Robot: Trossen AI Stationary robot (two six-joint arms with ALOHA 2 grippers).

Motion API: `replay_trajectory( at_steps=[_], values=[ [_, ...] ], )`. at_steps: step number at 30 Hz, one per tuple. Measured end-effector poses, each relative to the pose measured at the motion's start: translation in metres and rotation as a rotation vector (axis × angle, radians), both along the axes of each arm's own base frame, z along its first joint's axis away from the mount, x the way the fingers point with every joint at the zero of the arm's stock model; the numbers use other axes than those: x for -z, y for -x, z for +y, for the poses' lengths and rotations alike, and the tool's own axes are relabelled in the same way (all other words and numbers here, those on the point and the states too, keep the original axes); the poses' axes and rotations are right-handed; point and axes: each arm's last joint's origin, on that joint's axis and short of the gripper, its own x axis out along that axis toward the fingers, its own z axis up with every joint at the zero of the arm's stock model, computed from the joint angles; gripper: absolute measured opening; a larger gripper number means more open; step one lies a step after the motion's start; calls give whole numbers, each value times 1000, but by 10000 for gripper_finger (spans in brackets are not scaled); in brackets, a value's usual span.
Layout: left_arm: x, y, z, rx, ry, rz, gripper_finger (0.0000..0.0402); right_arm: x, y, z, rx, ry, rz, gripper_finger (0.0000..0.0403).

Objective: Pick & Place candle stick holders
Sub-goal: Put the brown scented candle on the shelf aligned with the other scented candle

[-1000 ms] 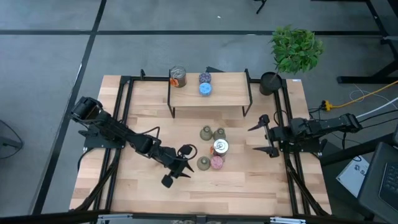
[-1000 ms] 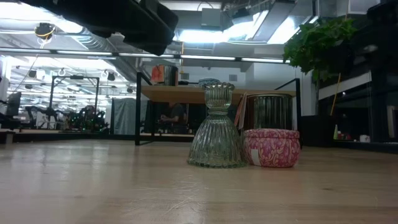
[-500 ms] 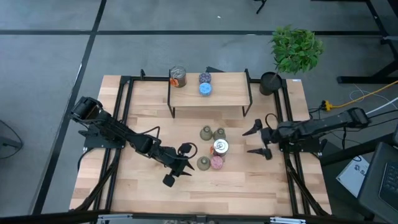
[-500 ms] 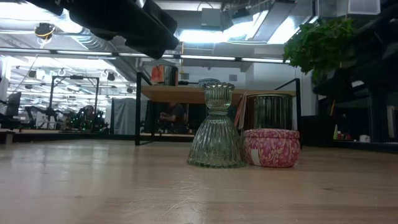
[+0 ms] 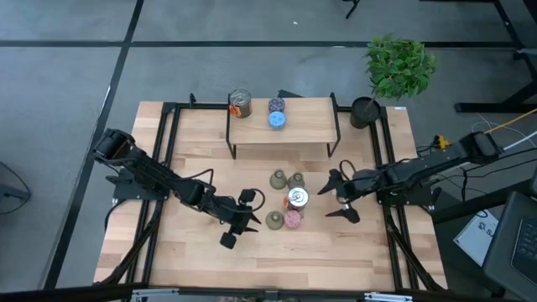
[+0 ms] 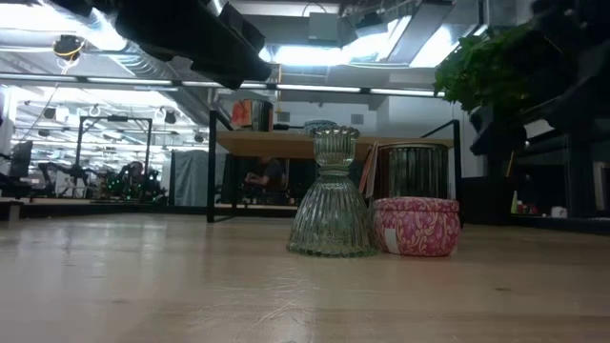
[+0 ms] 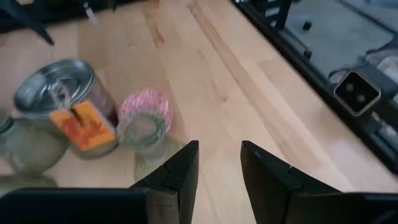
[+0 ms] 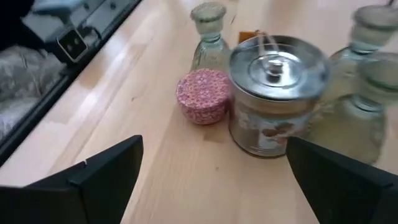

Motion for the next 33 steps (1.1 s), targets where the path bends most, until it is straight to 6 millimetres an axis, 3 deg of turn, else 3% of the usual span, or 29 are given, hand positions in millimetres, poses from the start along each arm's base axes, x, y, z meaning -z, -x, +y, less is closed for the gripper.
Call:
replay_trajectory(
  at_steps=[7, 13, 26, 33],
  values=[
    [-10, 22, 11, -18, -105, 114, 116, 4, -30, 13, 14, -5, 165, 398],
    [-14, 35, 20, -146, -189, 174, 116, 13, -49, 19, 24, -42, 218, 398],
    [-8, 37, 24, -279, -207, 211, 116, 5, -75, 18, -37, -3, 163, 398],
    [-7, 36, 24, -297, -197, 212, 116, 17, -87, 5, -10, 16, 156, 398]
  ],
)
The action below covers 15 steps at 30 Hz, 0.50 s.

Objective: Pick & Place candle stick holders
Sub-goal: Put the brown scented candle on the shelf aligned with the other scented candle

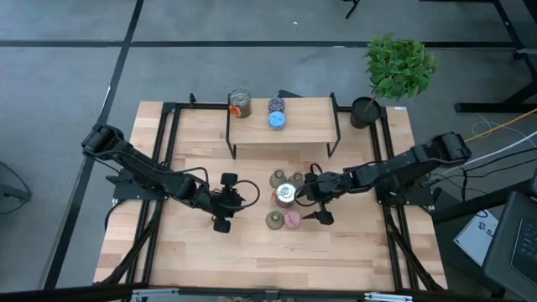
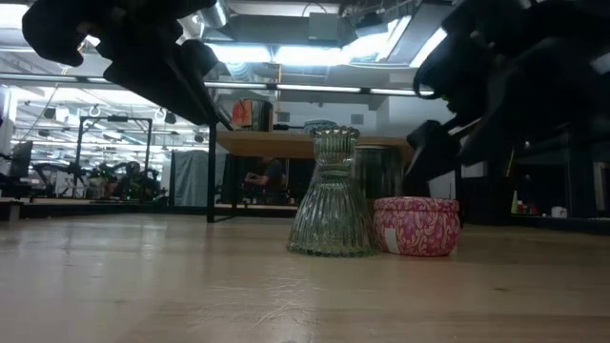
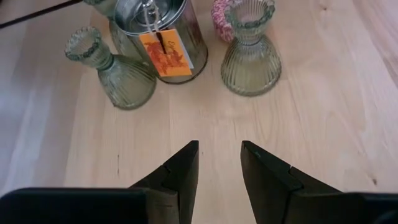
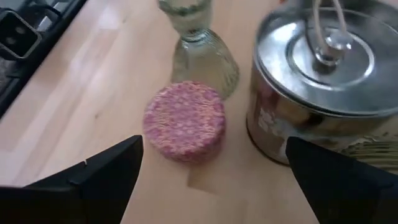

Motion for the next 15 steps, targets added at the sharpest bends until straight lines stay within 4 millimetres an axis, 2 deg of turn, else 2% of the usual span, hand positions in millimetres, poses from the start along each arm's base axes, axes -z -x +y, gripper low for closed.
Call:
replay_trajectory(
  at_steps=[7, 15],
  values=[
    [0, 0, 0, -6, 6, -1, 116, 8, -12, 0, -29, 33, -31, 398],
    [0, 0, 0, -12, 13, -5, 116, 5, -48, 3, -86, 134, -51, 398]
  ],
)
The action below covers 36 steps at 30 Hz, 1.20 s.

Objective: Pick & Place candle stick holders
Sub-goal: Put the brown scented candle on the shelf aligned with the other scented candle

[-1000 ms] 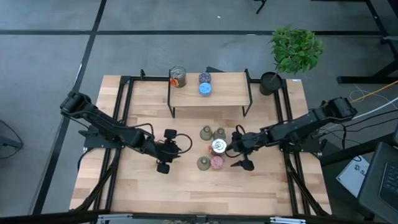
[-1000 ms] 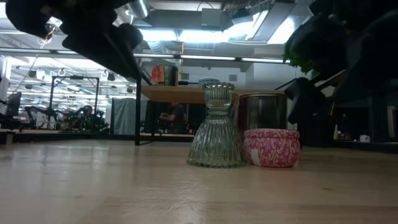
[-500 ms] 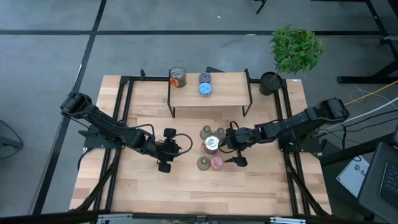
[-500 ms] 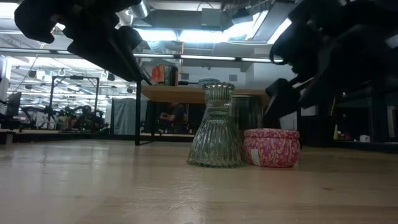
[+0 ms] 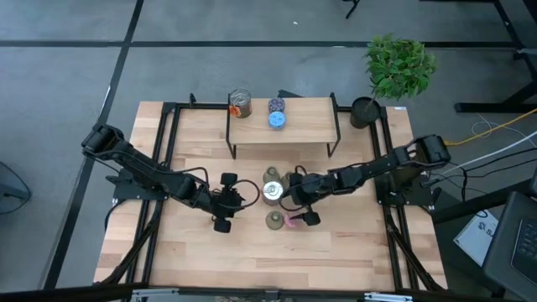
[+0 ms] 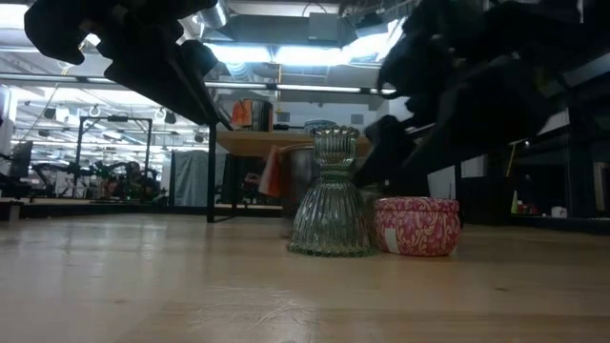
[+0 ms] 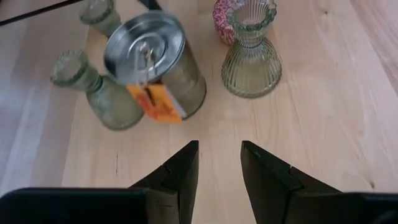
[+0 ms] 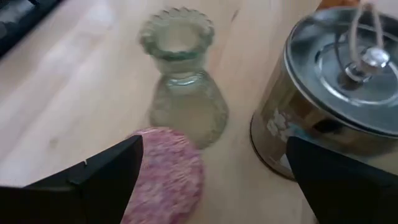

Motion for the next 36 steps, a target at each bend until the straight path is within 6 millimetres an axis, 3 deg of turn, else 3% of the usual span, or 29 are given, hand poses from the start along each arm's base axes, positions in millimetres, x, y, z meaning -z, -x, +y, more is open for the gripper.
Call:
replay_trajectory(
  at_steps=[10, 18, 26, 32, 36],
  values=[
    [-2, -2, -1, -4, 9, -24, 116, -6, -35, 2, -54, 87, 56, 398],
    [-8, -8, -3, 107, -90, -102, 116, -18, -41, 4, -92, 110, 69, 398],
    [-13, -19, -4, 142, -150, -206, 116, -49, -19, 5, -211, 16, 118, 398],
    [6, -32, -5, 157, -185, -183, 116, -82, 5, 1, -206, 17, 19, 398],
    [18, -39, -5, 147, -223, -167, 116, -91, 29, -3, -184, 42, -24, 398]
  ],
)
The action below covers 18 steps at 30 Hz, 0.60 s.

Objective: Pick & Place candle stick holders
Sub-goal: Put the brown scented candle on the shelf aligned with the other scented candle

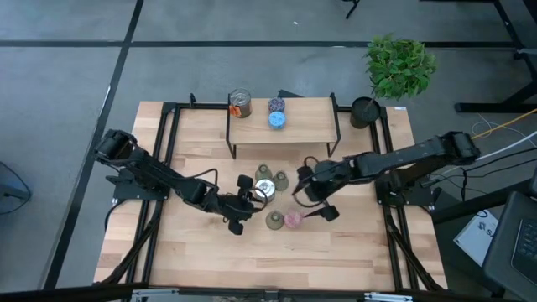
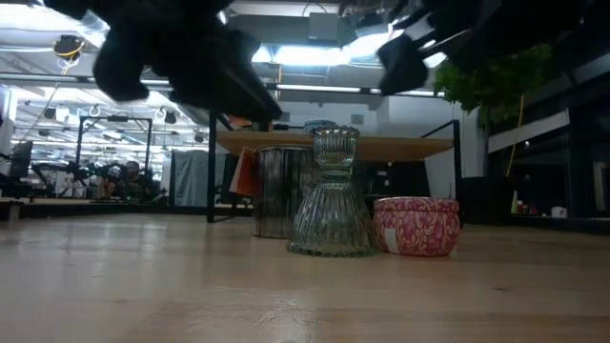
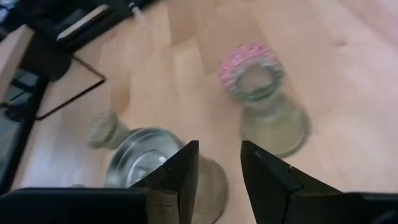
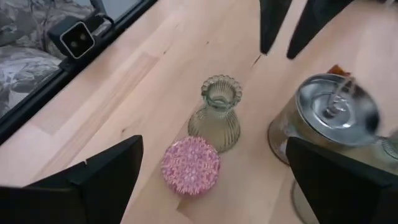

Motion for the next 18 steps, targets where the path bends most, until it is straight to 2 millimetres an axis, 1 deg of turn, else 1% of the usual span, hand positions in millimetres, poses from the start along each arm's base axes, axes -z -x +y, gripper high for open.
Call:
replay_trajectory(
  at_steps=[6, 9, 14, 18],
  values=[
    [4, -7, 5, -37, 19, -25, 116, 2, 34, -6, 16, -31, -74, 398],
    [4, -8, 9, -68, 45, -29, 116, 6, 48, -8, 19, -36, -100, 398],
    [6, -11, 17, -121, 96, -25, 116, 15, 67, -12, 14, -27, -211, 398],
    [8, -11, 22, -136, 127, -2, 116, 21, 83, -16, 54, -23, -268, 398]
  ],
)
